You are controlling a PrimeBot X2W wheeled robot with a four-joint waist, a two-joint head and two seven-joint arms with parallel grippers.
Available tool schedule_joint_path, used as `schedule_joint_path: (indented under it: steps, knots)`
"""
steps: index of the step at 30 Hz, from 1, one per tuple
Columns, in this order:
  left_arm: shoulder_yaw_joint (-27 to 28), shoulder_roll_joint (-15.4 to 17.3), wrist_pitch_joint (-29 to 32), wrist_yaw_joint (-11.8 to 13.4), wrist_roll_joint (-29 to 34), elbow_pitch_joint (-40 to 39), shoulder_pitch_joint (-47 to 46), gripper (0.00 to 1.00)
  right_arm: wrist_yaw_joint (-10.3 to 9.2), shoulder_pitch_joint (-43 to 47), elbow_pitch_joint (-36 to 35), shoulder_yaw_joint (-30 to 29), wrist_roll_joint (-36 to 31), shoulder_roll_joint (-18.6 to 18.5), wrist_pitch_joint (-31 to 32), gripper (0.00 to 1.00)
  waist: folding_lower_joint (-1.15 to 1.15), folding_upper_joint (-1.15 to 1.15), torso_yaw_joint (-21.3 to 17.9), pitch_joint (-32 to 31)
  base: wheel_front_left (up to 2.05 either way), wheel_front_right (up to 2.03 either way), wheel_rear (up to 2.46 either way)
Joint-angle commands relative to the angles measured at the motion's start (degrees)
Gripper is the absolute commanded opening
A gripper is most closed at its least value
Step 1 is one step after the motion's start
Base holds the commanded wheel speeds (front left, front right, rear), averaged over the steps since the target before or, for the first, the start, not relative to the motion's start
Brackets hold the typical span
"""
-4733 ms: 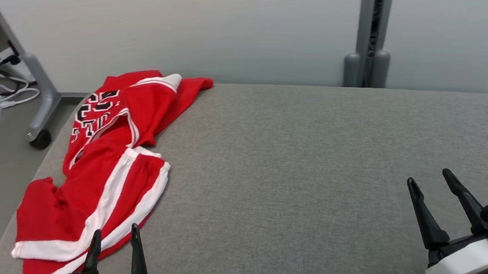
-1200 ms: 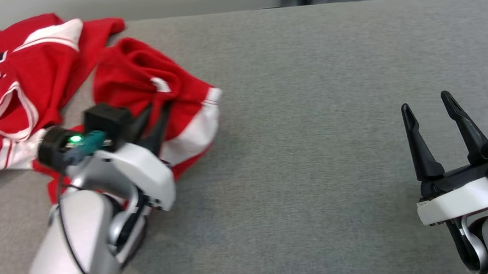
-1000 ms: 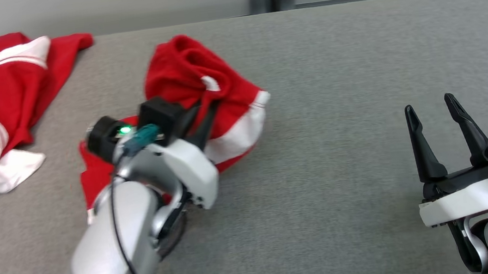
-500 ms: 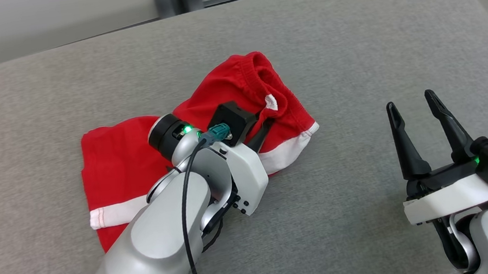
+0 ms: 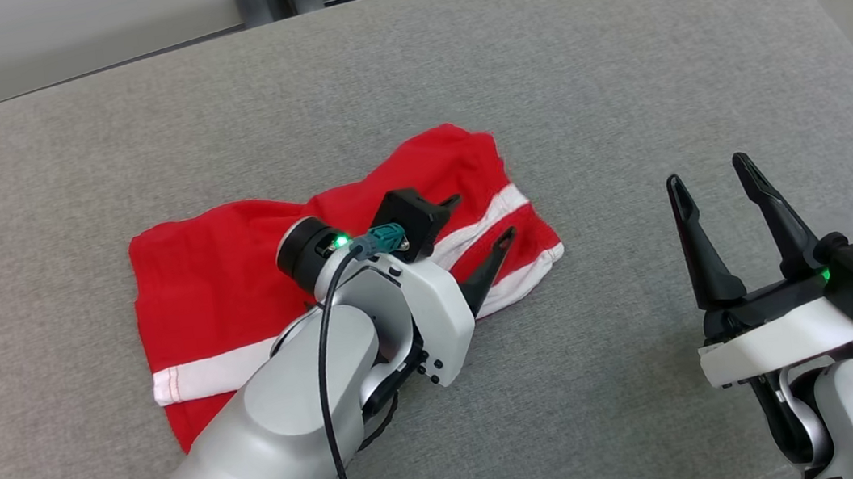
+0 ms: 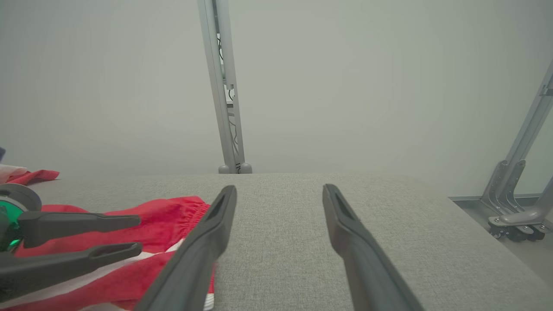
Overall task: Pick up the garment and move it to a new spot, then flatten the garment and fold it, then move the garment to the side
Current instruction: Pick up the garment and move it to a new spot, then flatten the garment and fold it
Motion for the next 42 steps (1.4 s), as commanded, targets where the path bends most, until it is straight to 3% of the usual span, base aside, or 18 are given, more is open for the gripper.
schedule_joint_path:
  steps: [1, 12, 18, 29, 35, 42]
  knots:
    - [-0.12, 0.35, -0.40, -0.01, -0.24, 0.04, -1.00, 1.00, 0.01, -0.48, 0.04, -0.16, 0.09, -0.28, -0.06, 1.00, 0.00, 0.00, 0.40, -0.08, 0.00, 0.00, 0.00]
    - [-1.91, 0.32, -7.79, 0.64, -5.42, 1.46, -0.66, 1.00, 0.01, 1.69, 0.44, -3.88, -2.10, -0.31, -0.06, 1.00, 0.00, 0.00, 6.38, -2.24, 0.00, 0.00, 0.00]
    - [1.06, 2.81, -10.16, 2.46, -6.25, 1.67, 3.01, 1.00, 0.01, 3.34, 0.74, -6.08, -2.98, -0.31, -0.06, 1.00, 0.00, 0.00, 9.15, -3.88, 0.00, 0.00, 0.00]
    - [10.26, 9.01, -10.63, 7.70, -6.78, -6.18, 15.70, 1.00, 0.01, 4.03, 4.73, -5.64, -4.36, -0.31, -0.06, 1.00, 0.00, 0.00, 11.97, -6.87, 0.00, 0.00, 0.00]
    - [12.14, 11.32, -10.65, 8.67, -7.98, -7.69, 20.67, 1.00, 0.01, 2.84, 7.74, -4.85, -4.92, -0.31, -0.06, 1.00, 0.00, 0.00, 12.98, -7.79, 0.00, 0.00, 0.00]
    - [13.49, 11.59, -8.98, 8.32, -11.33, -5.90, 23.45, 1.00, 0.01, 1.44, 9.96, -4.34, -4.87, -0.31, -0.06, 1.00, 0.00, 0.00, 13.43, -8.12, 0.00, 0.00, 0.00]
